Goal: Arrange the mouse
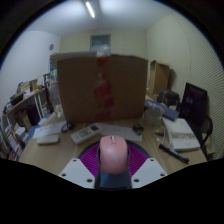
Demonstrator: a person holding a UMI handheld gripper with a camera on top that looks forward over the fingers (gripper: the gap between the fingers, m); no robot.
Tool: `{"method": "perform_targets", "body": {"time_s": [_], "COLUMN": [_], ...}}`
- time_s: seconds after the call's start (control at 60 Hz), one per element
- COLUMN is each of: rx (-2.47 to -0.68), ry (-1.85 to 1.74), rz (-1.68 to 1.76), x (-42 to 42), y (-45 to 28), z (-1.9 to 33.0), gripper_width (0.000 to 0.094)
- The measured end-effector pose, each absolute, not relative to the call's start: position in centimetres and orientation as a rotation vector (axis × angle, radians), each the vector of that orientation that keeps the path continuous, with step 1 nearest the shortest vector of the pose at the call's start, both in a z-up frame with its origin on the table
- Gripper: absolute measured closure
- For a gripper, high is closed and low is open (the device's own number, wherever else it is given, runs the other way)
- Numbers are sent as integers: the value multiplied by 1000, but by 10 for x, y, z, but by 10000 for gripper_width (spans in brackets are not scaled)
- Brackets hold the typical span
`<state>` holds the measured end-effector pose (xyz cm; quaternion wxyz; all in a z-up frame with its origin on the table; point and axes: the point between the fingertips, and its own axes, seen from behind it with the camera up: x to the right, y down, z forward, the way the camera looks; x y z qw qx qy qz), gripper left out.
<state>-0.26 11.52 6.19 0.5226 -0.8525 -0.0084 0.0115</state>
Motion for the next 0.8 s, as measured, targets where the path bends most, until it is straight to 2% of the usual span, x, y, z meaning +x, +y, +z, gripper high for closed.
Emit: {"method": "perform_targets", "body": {"time_s": [0.133, 0.15, 0.167, 0.183, 0.217, 0.25, 0.267, 0.283, 0.317, 0.333, 0.35, 0.4, 0.417, 0.433, 0.45, 0.467, 0.55, 0.683, 0.8], "rx": [-2213, -2176, -2172, -2205, -2202, -2201, -2206, -2216, -2224, -2240, -2258, -2318, -2326, -2327, -2321, -2315, -2296, -2261, -2262], "ry": [-87, -96, -86, -78, -68, -75, -83, -87, -84, -75, -63, -7, 7, 18, 28, 41, 92, 148, 194], "rz": [-15, -15, -3, 5, 14, 5, -3, -12, -23, -30, -30, -9, 4, 17, 24, 21, -24, -32, -16], "x": [7, 7, 8, 7, 7, 7, 7, 8, 10, 13, 15, 17, 16, 15, 14, 15, 17, -5, -40], "y": [105, 112, 110, 107, 108, 109, 110, 109, 111, 110, 109, 100, 97, 94, 92, 89, 55, -21, -94], "z": [-14, -10, -11, -16, -15, -13, -13, -12, -12, -12, -13, -11, -9, -4, 1, 7, 44, 105, 141], "gripper_width": [565, 568, 524, 553, 545, 489, 411, 430, 341, 347, 276, 138, 85, 161, 43, 74, 97, 95, 98]}}
